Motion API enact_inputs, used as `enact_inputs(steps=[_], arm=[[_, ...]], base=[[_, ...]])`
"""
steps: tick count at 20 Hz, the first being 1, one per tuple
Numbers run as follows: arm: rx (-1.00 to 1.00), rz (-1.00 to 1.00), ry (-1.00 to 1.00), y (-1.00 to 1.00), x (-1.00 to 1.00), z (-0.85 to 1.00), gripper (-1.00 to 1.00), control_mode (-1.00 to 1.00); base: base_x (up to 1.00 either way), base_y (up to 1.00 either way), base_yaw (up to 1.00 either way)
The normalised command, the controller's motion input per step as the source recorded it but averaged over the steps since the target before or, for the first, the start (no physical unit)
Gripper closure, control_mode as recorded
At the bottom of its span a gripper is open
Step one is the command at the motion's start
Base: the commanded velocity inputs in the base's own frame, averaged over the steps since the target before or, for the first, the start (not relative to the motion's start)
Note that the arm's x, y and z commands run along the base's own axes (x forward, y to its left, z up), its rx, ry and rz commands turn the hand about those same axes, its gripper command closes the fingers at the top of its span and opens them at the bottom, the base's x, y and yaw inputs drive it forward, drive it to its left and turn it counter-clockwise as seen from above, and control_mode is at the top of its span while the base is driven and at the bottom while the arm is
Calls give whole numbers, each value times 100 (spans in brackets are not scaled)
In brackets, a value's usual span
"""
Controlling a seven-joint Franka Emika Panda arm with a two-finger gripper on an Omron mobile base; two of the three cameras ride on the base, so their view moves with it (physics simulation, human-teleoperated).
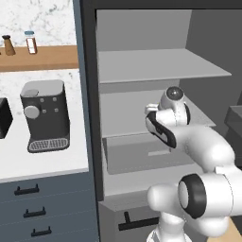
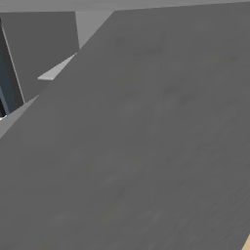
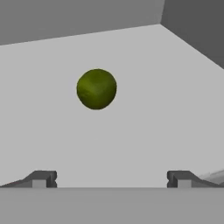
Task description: Place one lime and one steak in each tupperware on the nearby counter, to pack two identical lunches.
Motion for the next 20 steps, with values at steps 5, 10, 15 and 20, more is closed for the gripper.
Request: enact_inputs(steps=[5, 10, 15, 20], arm=[[0, -6, 0, -7, 32, -6, -100, -100], [0, -4, 0, 0, 37, -15, -100, -100], [0, -4, 0, 0, 29, -19, -100, -100], [0, -4, 1, 0, 31, -22, -100, -100]], base=[[0, 0, 0], [0, 0, 0], [0, 0, 0], [0, 0, 0]])
